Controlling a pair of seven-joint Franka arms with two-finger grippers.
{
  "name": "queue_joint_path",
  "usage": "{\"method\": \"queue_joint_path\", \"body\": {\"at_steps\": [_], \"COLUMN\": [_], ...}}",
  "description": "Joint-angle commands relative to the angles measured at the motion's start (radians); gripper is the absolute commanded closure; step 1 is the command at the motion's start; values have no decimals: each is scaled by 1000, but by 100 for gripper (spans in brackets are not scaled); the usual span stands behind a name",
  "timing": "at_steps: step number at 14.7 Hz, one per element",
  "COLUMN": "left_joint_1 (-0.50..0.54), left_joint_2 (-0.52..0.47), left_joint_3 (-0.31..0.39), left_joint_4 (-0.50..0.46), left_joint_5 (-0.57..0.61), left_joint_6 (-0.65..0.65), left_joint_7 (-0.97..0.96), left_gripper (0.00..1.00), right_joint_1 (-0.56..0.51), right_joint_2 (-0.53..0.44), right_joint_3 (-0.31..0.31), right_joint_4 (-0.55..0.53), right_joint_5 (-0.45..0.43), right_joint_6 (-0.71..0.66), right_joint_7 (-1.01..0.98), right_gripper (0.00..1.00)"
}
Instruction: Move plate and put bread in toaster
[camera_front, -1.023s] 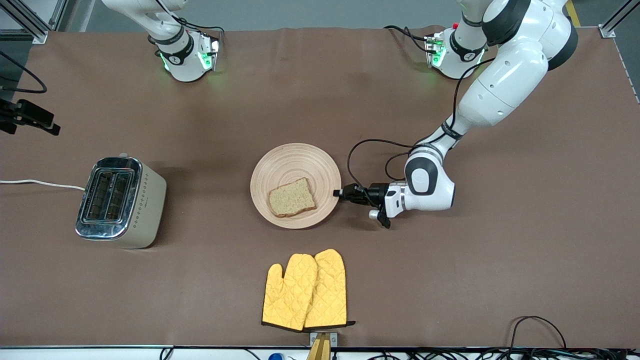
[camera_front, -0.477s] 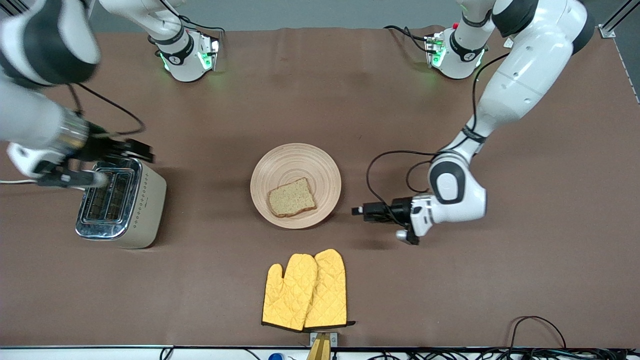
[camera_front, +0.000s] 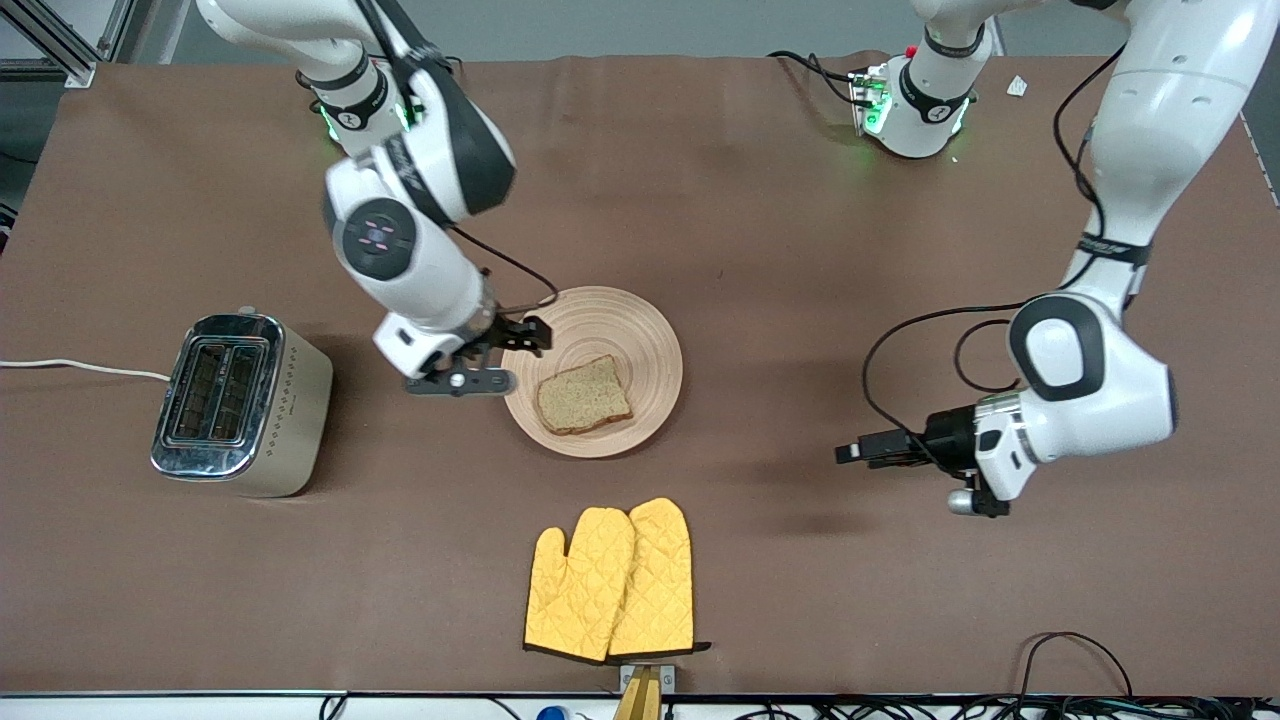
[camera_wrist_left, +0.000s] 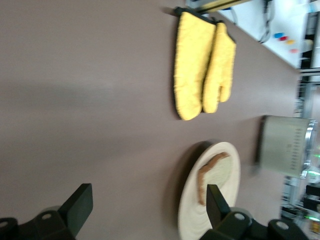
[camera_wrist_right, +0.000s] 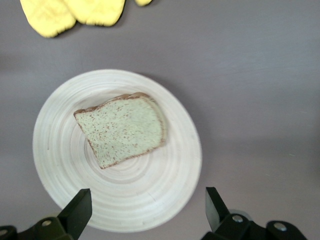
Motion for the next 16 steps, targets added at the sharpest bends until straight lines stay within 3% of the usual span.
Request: {"method": "queue_joint_path", "body": {"at_steps": [1,4,8,14,16], "left_joint_1": [-4,-14,-14,-2,-19], "left_joint_2": [-112,-172,-229,-385,-446], "left_joint_3": [5,-21,-27,-22,19], "left_joint_4": [-20,45,147,171,164], "left_joint_5": [204,430,630,724,730], "left_joint_6": [-39,-194,-461,-610,-612], "left_joint_7": [-208,-417,-457,-437,-429], "left_gripper": [0,0,0,0,0], "right_joint_1": [28,39,51,49,49], "right_joint_2": [80,128,191,228,239], "right_joint_3": [-12,-12,-12,-13,-13], "right_joint_4": [-16,-59,-64,-62,-62], "right_joint_5": [8,8,8,6,6], "right_joint_6": [95,224,305,382,397], "right_joint_7": [6,10,24,22,22], "right_gripper": [0,0,1,17,27]}}
